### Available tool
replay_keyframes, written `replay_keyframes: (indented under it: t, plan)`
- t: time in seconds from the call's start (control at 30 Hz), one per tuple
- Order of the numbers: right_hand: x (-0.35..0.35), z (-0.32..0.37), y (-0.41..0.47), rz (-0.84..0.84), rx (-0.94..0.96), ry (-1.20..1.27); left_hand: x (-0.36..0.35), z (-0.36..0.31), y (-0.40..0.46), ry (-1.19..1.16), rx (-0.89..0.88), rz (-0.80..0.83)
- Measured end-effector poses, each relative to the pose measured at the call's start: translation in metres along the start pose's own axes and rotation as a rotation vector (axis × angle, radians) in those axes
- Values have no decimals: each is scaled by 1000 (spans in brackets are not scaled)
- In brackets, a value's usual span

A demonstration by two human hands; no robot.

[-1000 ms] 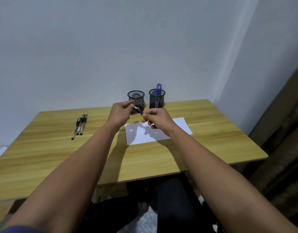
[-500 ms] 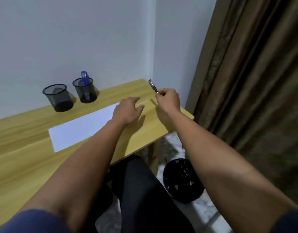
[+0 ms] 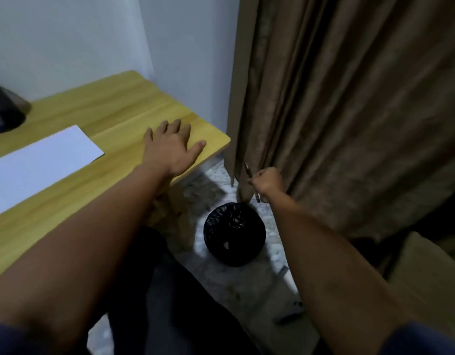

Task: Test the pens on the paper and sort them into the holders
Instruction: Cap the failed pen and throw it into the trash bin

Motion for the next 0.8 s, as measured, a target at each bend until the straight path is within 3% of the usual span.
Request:
replay_keyframes:
  t: [0.1, 0.27, 0.43, 0.8]
  plan:
    - [-31, -27, 6, 62, -39, -65, 1, 0, 0, 17, -9, -28]
    - [-41, -35, 4, 18, -70, -130, 2, 1, 0, -2, 1, -42]
    - [-29, -21, 2, -4, -24, -32, 2, 2, -1, -5, 5, -40]
    - [61, 104, -77, -204, 327, 160, 21, -6, -6, -21, -50, -10]
Point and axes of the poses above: each hand's wrist, its own y-axis towards the middle knuckle, its own x-axis out of the back of the hand, z = x × y, the point moved 9 cm from there along y, towards the middle knuckle, and after that the axes turned 15 degrees about -x, right-handed, at the moved point
